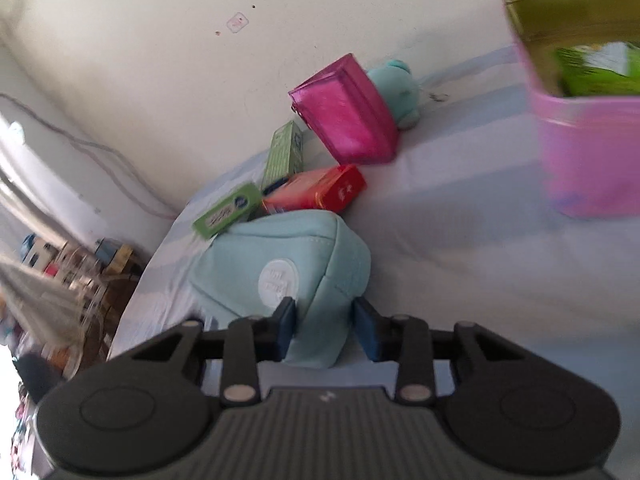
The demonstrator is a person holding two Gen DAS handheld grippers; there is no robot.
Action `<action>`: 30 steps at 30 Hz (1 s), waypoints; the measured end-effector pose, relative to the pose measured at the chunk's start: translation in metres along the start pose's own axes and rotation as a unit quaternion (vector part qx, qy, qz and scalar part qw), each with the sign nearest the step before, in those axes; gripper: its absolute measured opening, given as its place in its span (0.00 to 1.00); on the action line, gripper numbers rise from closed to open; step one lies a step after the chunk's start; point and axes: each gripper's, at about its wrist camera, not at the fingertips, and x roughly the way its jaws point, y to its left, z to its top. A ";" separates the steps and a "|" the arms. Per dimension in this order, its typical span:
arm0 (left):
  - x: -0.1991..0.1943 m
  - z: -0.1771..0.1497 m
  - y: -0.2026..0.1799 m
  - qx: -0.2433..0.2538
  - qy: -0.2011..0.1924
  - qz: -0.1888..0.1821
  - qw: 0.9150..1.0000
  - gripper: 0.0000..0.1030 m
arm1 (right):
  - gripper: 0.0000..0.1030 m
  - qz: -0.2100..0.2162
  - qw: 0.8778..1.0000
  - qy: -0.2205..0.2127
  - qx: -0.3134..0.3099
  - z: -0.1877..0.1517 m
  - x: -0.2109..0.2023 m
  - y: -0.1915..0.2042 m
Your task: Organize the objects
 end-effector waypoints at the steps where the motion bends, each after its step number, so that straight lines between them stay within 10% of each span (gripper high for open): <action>1: 0.001 0.000 0.000 0.001 0.001 -0.001 1.000 0.63 | 0.31 0.006 1.000 0.004 -0.003 -0.004 -0.012 -0.007; 14: -0.014 -0.004 -0.018 -0.009 0.049 -0.118 0.992 0.63 | 0.50 -0.066 0.991 -0.102 0.056 -0.043 -0.146 -0.094; 25: 0.005 -0.009 -0.100 0.031 0.140 -0.206 0.968 0.71 | 0.73 -0.090 0.989 -0.078 -0.083 -0.058 -0.110 -0.055; 30: 0.002 -0.019 -0.118 0.072 0.119 -0.162 0.977 0.67 | 0.72 -0.065 0.992 -0.070 -0.087 -0.059 -0.096 -0.053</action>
